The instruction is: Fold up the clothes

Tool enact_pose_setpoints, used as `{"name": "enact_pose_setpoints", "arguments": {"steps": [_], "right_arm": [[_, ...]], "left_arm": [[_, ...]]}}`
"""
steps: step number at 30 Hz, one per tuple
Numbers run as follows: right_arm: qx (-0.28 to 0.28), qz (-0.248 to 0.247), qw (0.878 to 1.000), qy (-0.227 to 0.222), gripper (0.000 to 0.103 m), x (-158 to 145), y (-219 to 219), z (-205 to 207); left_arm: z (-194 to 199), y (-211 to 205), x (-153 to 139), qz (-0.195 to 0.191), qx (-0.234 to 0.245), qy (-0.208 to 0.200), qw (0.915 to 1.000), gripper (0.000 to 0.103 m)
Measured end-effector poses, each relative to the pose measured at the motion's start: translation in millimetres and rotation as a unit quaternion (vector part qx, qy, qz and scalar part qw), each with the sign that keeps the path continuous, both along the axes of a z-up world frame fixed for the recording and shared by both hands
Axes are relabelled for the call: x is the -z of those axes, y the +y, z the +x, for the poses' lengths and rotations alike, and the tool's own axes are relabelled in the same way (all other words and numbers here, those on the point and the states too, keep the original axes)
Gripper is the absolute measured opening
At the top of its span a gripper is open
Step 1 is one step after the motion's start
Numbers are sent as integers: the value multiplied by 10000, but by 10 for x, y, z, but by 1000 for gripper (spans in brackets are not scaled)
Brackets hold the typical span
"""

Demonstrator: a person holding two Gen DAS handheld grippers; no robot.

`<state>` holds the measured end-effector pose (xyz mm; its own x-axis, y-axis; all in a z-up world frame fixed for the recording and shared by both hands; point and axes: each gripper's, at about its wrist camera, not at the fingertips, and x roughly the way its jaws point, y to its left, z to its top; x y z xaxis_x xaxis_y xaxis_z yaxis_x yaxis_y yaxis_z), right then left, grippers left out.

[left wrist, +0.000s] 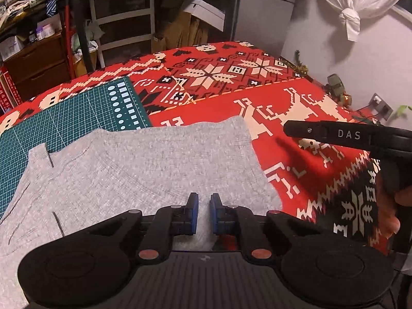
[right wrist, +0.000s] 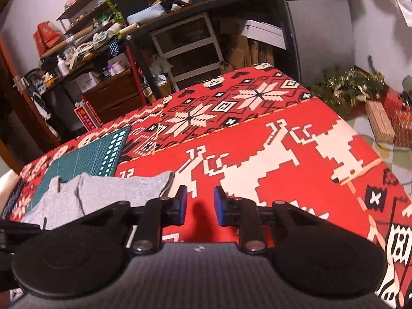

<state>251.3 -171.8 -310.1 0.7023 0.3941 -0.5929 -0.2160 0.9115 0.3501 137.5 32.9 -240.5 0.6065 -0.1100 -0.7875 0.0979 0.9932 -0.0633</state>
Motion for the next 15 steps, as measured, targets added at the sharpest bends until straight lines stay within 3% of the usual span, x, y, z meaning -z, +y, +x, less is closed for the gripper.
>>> {"name": "enact_pose_setpoints", "arguments": {"steps": [9,13,15], "right_arm": [[148,42,9999,-61,26,-25,-52,5],[358,328,9988,42,27,4,-199,7],[385,377,9985,37,27,14,-225,-1]], "left_arm": [[227,-171,-121,-486,238,89,9985,11],[400,-309,-102,-487,378,242,9978,41],[472,-395,-98,-324,437,246,9982,42]]}}
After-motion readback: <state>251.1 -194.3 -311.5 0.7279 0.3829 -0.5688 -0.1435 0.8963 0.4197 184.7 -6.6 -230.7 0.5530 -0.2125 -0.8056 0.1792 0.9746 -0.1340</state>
